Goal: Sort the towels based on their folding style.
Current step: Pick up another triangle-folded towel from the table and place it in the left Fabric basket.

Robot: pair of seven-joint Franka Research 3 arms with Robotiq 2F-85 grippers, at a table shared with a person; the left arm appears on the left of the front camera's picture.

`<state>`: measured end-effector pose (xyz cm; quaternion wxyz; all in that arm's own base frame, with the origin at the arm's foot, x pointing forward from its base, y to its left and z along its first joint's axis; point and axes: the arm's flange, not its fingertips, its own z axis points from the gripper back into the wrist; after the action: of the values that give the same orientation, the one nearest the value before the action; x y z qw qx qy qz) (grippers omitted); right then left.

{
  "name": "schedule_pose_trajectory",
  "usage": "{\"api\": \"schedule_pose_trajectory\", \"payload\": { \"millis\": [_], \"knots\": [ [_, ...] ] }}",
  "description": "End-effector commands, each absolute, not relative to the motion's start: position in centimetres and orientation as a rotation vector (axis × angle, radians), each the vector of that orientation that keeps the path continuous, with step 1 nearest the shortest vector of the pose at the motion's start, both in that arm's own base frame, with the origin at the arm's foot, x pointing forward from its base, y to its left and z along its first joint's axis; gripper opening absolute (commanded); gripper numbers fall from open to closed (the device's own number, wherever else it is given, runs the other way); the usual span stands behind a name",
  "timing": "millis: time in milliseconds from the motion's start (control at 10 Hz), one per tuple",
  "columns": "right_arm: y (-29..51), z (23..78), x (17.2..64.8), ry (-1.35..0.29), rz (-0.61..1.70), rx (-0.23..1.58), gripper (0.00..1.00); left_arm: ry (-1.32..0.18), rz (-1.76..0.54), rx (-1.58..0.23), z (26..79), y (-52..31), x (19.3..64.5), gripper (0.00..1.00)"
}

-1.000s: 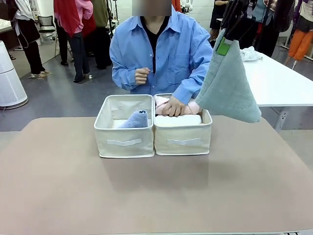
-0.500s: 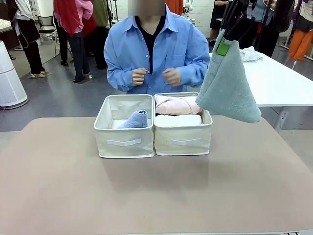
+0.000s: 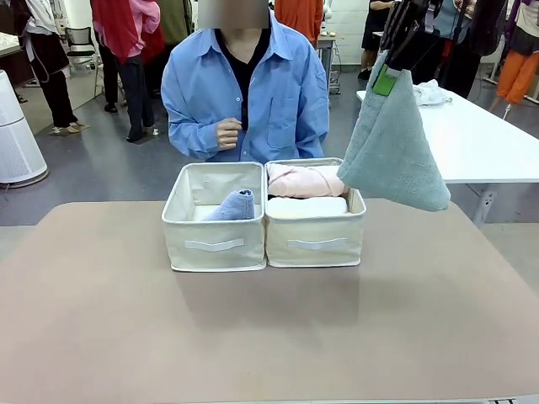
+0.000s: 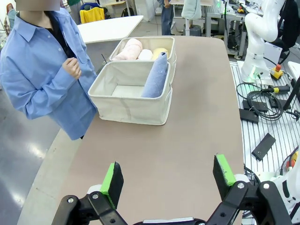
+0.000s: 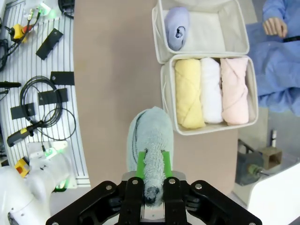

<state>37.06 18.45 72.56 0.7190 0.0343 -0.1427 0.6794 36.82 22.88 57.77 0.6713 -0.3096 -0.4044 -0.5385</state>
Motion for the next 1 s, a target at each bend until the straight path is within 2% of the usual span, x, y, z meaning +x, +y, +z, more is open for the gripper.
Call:
{"api": "schedule_pose_trajectory", "payload": {
  "millis": [0, 100, 200, 300, 600, 800, 900],
  "knots": [
    [18.4, 72.6, 37.1, -0.316, 1.502, 0.076, 0.14, -0.939, -1.207, -0.706, 57.8, 22.8, 36.6, 1.0],
    [20.7, 73.9, 38.0, -0.503, 1.572, 0.089, 0.14, -0.939, -1.207, -0.706, 57.8, 22.8, 36.6, 1.0],
    [23.4, 74.6, 39.9, -0.767, 1.525, 0.148, 0.14, -0.939, -1.207, -0.706, 57.8, 22.8, 36.6, 1.0],
    [26.6, 73.9, 42.6, -0.804, 1.499, 0.126, 0.14, -0.939, -1.207, -0.706, 57.8, 22.8, 36.6, 1.0],
    [34.5, 69.0, 48.7, -0.669, 1.577, 0.064, 0.14, -0.939, -1.207, -0.706, 57.8, 22.8, 36.6, 1.0],
    [37.1, 66.2, 50.9, -0.595, 1.642, -0.01, 0.14, -0.939, -1.207, -0.706, 57.8, 22.8, 36.6, 1.0],
    [37.6, 66.1, 51.0, -0.598, 1.656, 0.026, 0.14, -0.939, -1.207, -0.706, 57.8, 22.8, 36.6, 1.0]
  ]
}}
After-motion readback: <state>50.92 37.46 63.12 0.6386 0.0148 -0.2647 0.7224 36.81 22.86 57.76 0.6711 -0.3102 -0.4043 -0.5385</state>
